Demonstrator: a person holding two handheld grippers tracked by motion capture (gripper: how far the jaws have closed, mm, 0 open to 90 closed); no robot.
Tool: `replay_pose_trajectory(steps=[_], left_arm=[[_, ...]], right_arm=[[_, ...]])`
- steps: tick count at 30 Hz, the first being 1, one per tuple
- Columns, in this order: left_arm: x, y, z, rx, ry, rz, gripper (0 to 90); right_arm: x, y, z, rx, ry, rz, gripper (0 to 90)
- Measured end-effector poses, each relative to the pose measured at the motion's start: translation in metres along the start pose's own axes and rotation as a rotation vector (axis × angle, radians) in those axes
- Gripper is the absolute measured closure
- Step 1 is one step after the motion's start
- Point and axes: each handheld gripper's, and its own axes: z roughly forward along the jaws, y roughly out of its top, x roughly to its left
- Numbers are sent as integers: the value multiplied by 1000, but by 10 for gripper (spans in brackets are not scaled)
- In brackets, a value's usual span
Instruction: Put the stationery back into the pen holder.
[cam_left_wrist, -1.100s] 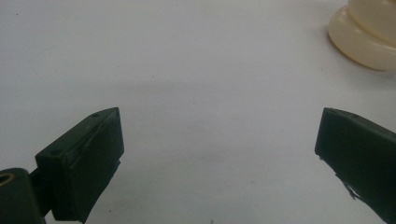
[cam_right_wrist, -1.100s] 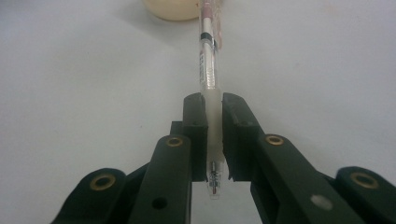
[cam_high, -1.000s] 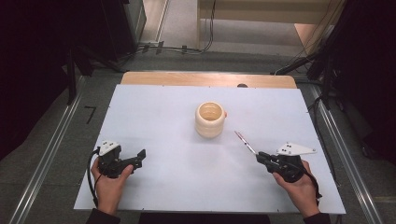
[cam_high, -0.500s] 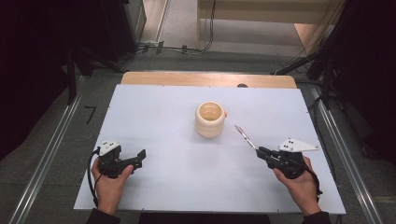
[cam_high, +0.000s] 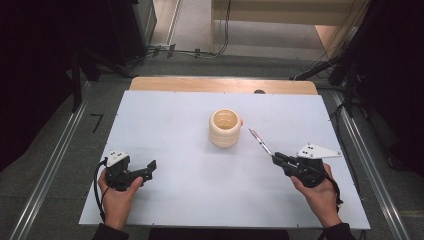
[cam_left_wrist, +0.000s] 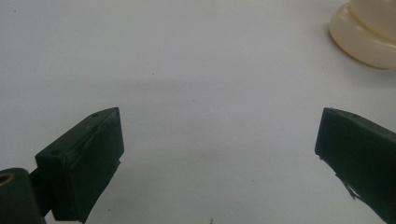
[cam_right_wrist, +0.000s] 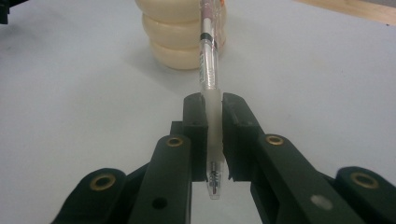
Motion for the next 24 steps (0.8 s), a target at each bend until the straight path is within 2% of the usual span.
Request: replay_pose_trajectory(steps=[16, 24], left_arm=[[-1, 0, 1, 2, -2, 0, 18], [0, 0, 1, 2, -2, 0, 18]], right_arm=[[1, 10, 3, -20, 9, -8, 784], [3, 15, 10, -7, 18, -16, 784]])
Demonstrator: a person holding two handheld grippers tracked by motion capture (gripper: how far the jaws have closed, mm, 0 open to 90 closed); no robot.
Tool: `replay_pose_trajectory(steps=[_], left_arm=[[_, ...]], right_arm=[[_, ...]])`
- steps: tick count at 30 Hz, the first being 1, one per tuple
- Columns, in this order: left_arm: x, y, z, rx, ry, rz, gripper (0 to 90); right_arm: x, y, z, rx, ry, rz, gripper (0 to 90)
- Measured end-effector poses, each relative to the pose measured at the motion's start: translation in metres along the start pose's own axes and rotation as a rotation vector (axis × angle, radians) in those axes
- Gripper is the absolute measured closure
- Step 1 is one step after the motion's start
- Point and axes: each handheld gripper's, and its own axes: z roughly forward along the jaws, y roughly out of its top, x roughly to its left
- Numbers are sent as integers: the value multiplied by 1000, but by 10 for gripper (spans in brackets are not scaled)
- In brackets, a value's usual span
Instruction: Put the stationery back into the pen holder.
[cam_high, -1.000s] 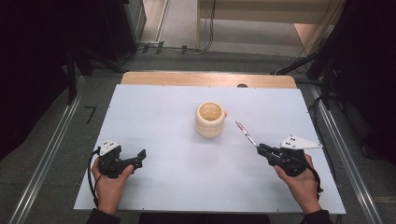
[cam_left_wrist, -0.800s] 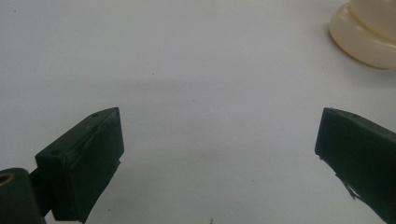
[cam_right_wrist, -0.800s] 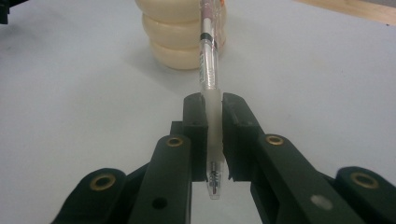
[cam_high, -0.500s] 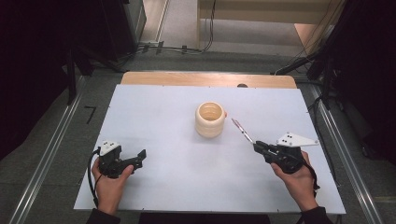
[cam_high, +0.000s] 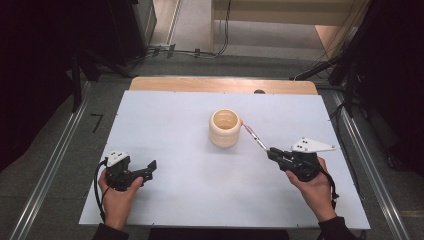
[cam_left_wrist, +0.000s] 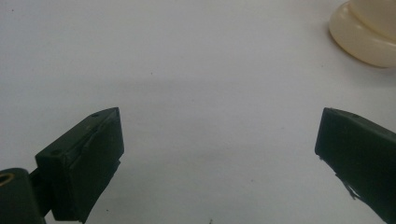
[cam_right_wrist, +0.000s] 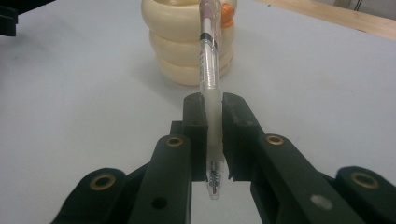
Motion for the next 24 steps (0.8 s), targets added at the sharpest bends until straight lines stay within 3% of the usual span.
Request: replay_pose_trajectory(steps=[24], left_arm=[[0, 0, 1, 4, 0, -3, 18]], right_arm=[[8, 20, 23, 11, 28, -34, 784]])
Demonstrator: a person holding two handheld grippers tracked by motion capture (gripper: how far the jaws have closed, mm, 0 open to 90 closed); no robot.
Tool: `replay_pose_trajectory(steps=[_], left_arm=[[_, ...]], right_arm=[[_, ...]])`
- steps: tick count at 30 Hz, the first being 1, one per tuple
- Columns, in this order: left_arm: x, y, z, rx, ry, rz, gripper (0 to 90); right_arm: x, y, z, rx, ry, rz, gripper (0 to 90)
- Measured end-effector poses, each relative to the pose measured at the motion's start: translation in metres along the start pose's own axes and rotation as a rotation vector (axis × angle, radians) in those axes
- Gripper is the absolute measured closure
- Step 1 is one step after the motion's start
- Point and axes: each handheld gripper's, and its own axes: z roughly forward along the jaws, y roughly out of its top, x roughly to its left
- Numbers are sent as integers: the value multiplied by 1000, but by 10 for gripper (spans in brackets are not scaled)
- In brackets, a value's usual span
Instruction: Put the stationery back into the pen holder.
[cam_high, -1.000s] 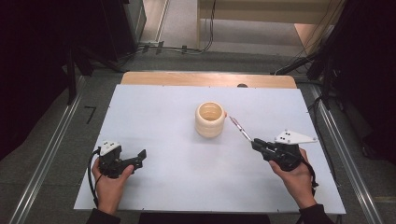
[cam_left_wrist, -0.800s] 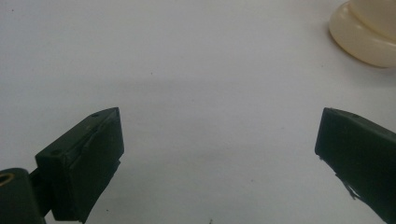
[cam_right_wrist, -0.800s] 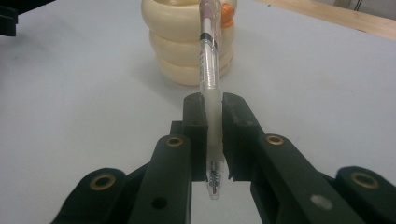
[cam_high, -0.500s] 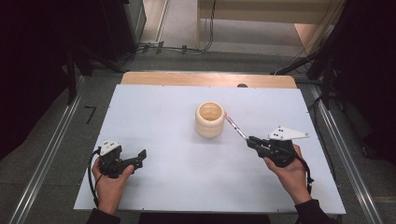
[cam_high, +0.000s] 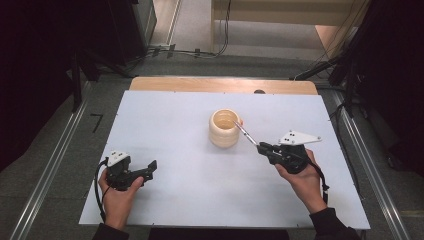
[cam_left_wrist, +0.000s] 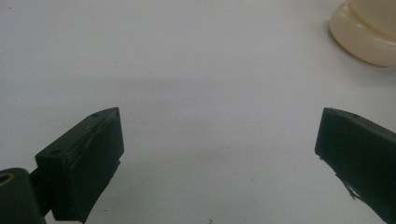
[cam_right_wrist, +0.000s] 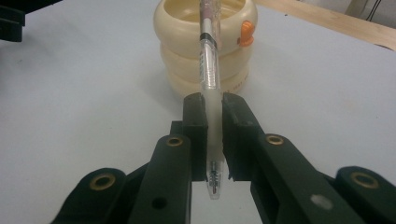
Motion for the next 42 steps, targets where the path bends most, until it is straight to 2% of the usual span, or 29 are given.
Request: replay_pose_trajectory(steps=[33, 42], left_arm=[[1, 0, 0, -1, -4, 2, 18], [1, 0, 0, -1, -5, 3, 19]], right_arm=[[0, 29, 24, 12, 11, -14, 784], [-3, 32, 29, 21, -5, -15, 783]])
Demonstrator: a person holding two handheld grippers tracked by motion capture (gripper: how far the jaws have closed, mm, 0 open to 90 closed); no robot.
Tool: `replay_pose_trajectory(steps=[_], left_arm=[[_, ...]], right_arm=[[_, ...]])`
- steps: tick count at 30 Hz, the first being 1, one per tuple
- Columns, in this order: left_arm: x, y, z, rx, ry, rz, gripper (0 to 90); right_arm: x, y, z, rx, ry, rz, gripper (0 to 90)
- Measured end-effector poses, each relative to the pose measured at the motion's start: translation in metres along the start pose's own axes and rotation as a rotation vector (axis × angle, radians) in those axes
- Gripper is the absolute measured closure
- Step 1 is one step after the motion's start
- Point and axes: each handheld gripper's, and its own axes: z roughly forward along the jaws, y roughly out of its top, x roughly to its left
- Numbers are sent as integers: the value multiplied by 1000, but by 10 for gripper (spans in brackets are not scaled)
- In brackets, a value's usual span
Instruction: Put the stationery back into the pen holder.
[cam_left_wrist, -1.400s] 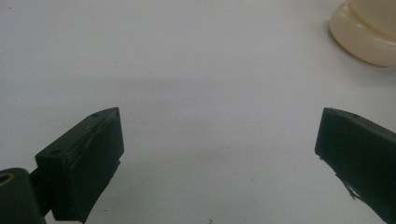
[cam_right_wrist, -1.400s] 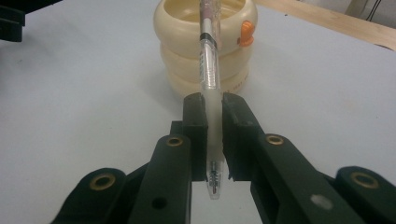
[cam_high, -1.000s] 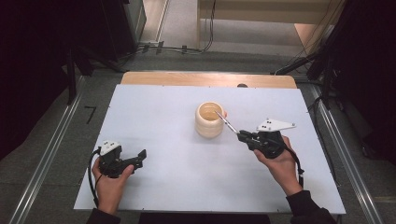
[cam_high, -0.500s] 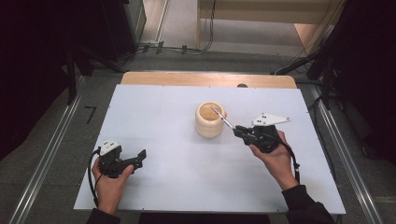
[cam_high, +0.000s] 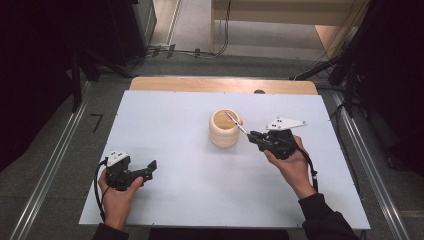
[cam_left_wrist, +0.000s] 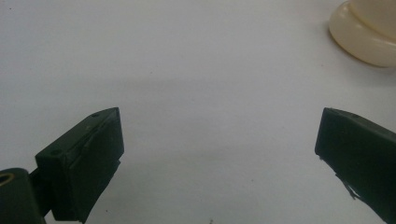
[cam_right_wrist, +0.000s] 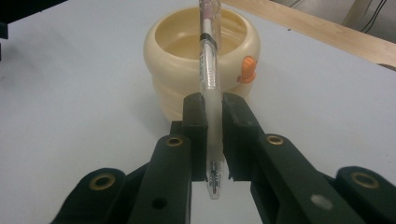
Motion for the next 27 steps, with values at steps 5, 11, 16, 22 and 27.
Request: replay_pose_trajectory(steps=[5, 11, 16, 22, 27], left_arm=[[0, 0, 0, 1, 1, -1, 18], [0, 0, 0, 1, 1, -1, 18], [0, 0, 0, 1, 0, -1, 19], [0, 0, 0, 1, 0, -1, 19], [0, 0, 0, 0, -1, -1, 19]], right_arm=[[-2, 0, 0, -6, -3, 3, 783], [-2, 1, 0, -5, -7, 1, 782], [-2, 2, 1, -7, -8, -4, 781], [0, 5, 3, -9, -9, -8, 781], [0, 8, 5, -15, -10, -13, 782]])
